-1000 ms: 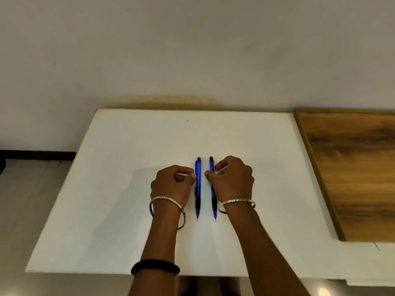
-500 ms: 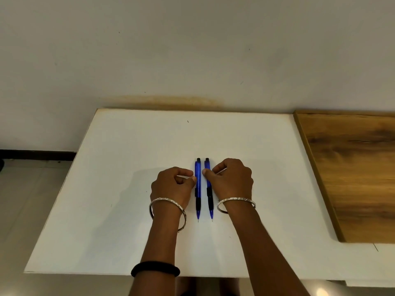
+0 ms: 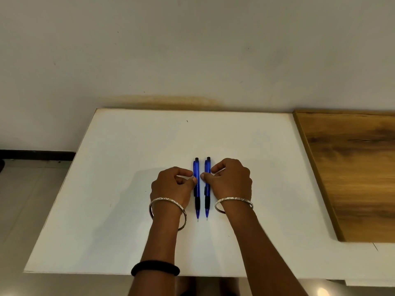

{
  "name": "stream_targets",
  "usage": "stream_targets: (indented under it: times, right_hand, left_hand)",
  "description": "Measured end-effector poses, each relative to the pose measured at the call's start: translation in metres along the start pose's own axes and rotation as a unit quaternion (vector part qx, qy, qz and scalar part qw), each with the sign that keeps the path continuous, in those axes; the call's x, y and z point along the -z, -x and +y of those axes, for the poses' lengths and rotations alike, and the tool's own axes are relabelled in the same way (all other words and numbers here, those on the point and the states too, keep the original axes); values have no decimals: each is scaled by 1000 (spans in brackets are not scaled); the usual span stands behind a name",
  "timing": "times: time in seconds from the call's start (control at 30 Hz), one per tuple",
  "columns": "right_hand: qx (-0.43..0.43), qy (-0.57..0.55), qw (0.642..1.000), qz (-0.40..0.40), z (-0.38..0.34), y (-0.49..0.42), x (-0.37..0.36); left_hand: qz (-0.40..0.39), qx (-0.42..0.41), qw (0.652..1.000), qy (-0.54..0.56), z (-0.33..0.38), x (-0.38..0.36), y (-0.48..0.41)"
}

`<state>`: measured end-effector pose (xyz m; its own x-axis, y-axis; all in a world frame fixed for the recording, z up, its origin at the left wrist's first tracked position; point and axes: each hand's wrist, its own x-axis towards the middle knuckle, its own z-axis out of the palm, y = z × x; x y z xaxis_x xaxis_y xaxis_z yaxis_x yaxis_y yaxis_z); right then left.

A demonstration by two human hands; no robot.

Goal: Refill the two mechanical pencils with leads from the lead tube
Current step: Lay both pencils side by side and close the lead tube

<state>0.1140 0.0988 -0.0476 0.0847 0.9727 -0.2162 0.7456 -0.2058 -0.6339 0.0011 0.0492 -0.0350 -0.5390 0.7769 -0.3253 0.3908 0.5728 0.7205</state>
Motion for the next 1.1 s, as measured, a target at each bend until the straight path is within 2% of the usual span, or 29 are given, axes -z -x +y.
stream_targets:
  times: [0.23, 0.37, 0.5, 0.6, 0.7, 0.83, 1.03, 1.1]
  right_hand:
    - [-21, -62, 998, -15, 1, -4, 13]
    - [-55, -130, 990, 18, 11, -12, 38]
    - [-74, -112, 989, 64, 32, -21, 62]
    - [-81, -79, 992, 51, 44, -22, 67]
    - [-59, -61, 996, 21, 47, -22, 66]
    - [15, -41, 999, -26, 46, -21, 66]
    - [94, -11, 990, -104, 46, -21, 68]
    - [100, 15, 989, -106, 46, -21, 67]
  left_hand:
    - [-3, -3, 1000, 0, 1, -2, 1]
    - [31, -16, 999, 9, 2, -1, 4]
    - [64, -81, 995, 14, 11, -6, 10]
    - [51, -104, 993, -6, 19, -17, 16]
    - [29, -104, 992, -59, 24, -27, 20]
    - [28, -107, 983, -149, 28, -36, 25]
    - [34, -91, 978, -187, 30, -46, 28]
    - [37, -89, 975, -200, 31, -48, 29]
